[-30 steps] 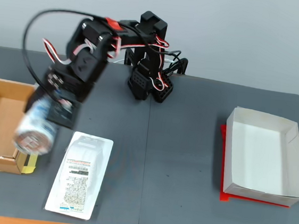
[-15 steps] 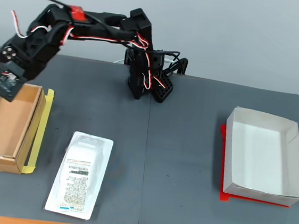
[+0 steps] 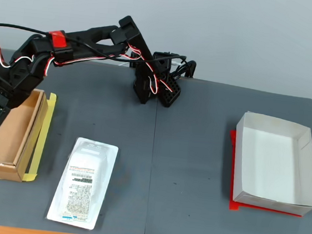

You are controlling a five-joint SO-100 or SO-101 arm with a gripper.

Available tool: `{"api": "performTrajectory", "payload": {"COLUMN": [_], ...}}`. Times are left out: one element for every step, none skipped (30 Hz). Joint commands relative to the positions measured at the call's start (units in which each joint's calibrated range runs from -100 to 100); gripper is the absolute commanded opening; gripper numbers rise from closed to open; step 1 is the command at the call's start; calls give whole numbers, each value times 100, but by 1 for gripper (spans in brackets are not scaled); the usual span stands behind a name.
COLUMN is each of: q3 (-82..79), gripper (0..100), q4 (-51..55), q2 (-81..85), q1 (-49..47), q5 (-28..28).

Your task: Pick the can and put it in the brown box

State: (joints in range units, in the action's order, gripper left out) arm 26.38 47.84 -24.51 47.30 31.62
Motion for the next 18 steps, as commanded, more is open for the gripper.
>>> {"api": "performTrajectory", "payload": {"q3": [258,258,258,258,258,258,258,249,249,249,249,249,249,249,249,249,249,249], "gripper": [11,11,11,11,12,12,13,15,19,23,28,33,39,42,45,46,46,45], "q4": [-222,-204,-196,-178,-170,-170,-161,-152,-152,-152,-152,-144,-109,-74,-48,21,108,212], "q2": [8,8,8,8,8,16,24,33,33,33,33,33,41,50,58,75,92,118], "q1": [54,63,63,63,63,63,54,54,54,54,54,54,54,38,14,-10,-27,-67], "q5": [1,1,1,1,1,-20,-25,-36,-41,-51,-119,-218,-307,-348,-369,-369,-385,-390]}}
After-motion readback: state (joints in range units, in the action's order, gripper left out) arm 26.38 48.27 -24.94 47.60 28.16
